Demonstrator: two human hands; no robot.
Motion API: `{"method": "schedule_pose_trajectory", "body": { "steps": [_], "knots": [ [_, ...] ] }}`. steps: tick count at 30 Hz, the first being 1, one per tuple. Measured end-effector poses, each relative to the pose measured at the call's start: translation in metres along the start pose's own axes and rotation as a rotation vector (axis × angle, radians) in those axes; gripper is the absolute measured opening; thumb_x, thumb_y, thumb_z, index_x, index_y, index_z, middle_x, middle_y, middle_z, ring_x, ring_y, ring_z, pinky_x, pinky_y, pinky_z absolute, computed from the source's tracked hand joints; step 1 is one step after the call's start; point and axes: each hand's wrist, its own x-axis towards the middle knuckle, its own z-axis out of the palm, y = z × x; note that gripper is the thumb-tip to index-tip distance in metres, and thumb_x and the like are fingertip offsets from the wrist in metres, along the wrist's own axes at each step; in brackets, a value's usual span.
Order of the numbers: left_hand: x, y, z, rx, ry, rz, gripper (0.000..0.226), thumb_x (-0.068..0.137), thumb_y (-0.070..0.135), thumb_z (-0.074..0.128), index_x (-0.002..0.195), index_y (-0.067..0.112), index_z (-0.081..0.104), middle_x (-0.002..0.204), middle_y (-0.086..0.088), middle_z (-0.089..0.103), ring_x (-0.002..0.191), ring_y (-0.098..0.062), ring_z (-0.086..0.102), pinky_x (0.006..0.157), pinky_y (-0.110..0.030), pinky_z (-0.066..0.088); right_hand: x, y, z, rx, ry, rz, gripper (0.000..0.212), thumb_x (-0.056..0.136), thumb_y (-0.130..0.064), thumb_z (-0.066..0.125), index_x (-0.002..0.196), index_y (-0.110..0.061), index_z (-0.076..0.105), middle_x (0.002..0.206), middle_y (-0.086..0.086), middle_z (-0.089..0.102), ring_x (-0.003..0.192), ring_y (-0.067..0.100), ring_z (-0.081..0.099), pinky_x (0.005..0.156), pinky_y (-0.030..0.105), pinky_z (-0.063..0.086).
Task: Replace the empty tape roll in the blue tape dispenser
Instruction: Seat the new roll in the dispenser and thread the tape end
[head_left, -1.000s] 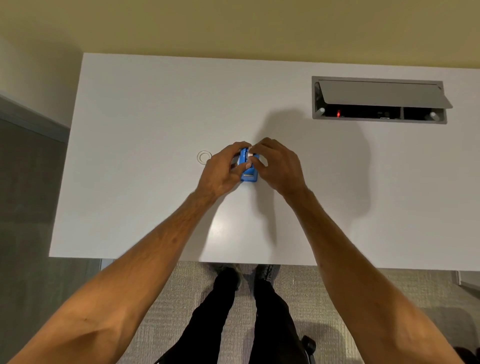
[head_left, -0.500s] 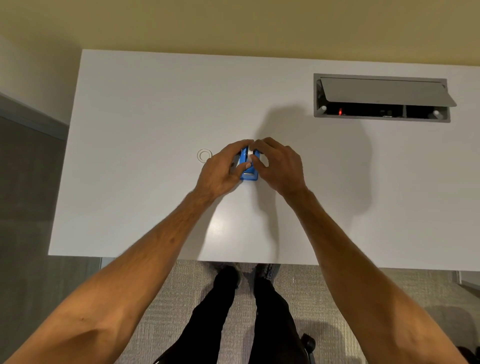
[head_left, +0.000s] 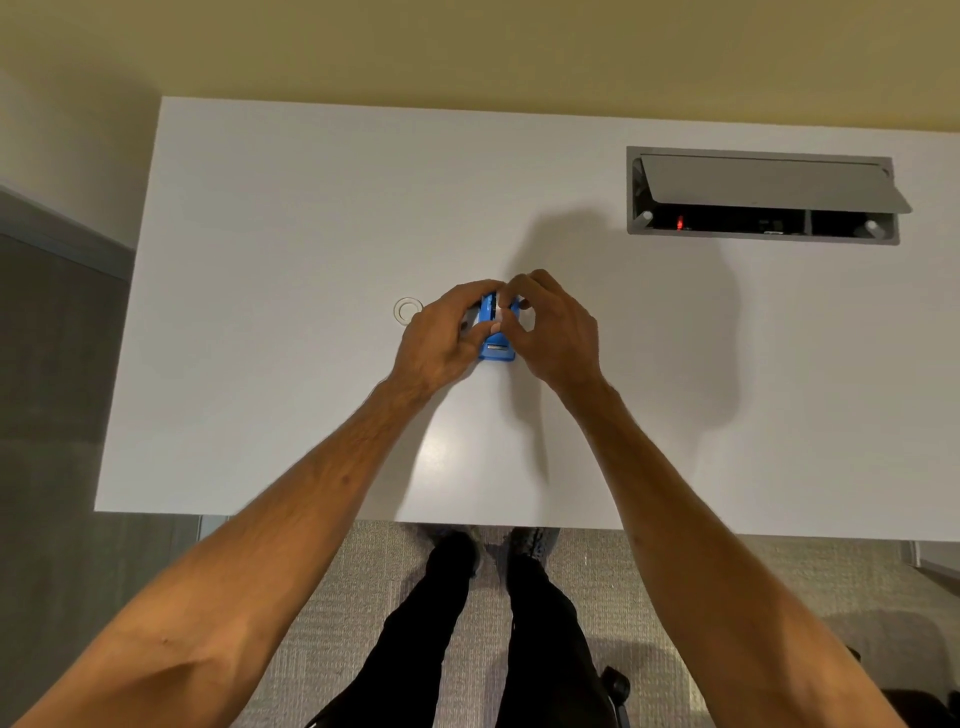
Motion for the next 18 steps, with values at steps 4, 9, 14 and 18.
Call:
{"method": "schedule_pose_trajectory", "body": {
  "steps": [4,9,14,18],
  "knots": [
    [0.0007,0.0024,-0.0025,0.0,-0.021,-0.021,0.057,0.104,0.059,0.059,0.152,0.029,0.059,0.147,0.005,0.07,0.131,-0.021,0.07,0.109,-0.046,0.062,-0.0018,0.0012,0.0002,0.015,0.022,0.004,0.014,0.102,-0.035,0.07,0.109,-0.023,0.068,0.11,-0.006,0.071,0.084,0.017,0.073,0.068,0.033,0.065],
    [0.0004,0.0014,-0.0001,0.02,-0.012,-0.047,0.055,0.104,0.051,0.064,0.155,0.03,0.057,0.148,0.006,0.069,0.132,-0.02,0.069,0.11,-0.045,0.06,0.0021,0.0024,-0.0031,0.034,-0.032,-0.02,0.03,0.098,-0.041,0.071,0.124,-0.026,0.066,0.119,-0.007,0.072,0.092,0.017,0.075,0.073,0.028,0.062],
    [-0.0001,0.0009,0.0014,0.024,-0.026,-0.058,0.056,0.105,0.053,0.062,0.156,0.033,0.053,0.148,0.008,0.069,0.133,-0.02,0.069,0.11,-0.045,0.06,0.0022,0.0038,-0.0034,-0.04,-0.039,-0.07,0.03,0.099,-0.038,0.073,0.124,-0.023,0.07,0.121,-0.003,0.071,0.09,0.019,0.075,0.071,0.026,0.059],
    [0.0014,0.0001,0.0008,0.039,-0.024,-0.045,0.054,0.104,0.054,0.062,0.154,0.034,0.053,0.147,0.008,0.069,0.132,-0.021,0.07,0.108,-0.048,0.061,0.0021,0.0014,-0.0045,-0.02,-0.026,-0.049,0.018,0.103,-0.038,0.069,0.116,-0.027,0.07,0.119,-0.007,0.071,0.092,0.016,0.075,0.069,0.021,0.051]
  ]
}}
